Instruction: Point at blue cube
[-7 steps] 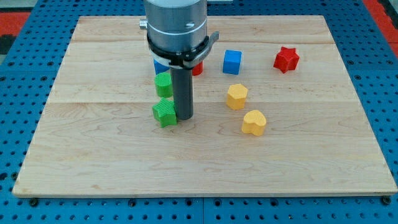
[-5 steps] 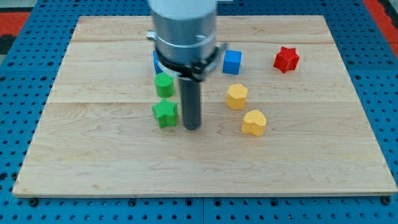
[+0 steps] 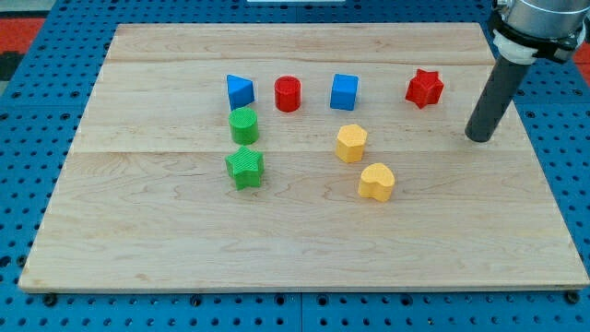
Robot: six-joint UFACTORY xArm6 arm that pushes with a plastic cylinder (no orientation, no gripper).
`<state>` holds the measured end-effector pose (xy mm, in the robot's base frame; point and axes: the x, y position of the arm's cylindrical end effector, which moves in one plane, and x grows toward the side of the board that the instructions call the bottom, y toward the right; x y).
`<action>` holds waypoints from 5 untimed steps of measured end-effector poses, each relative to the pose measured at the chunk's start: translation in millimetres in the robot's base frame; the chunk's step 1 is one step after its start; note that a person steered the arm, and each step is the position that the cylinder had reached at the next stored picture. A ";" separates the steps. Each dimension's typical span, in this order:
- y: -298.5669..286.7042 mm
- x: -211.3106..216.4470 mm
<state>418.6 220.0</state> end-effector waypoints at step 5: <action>-90.2 -47.9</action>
<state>370.7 129.9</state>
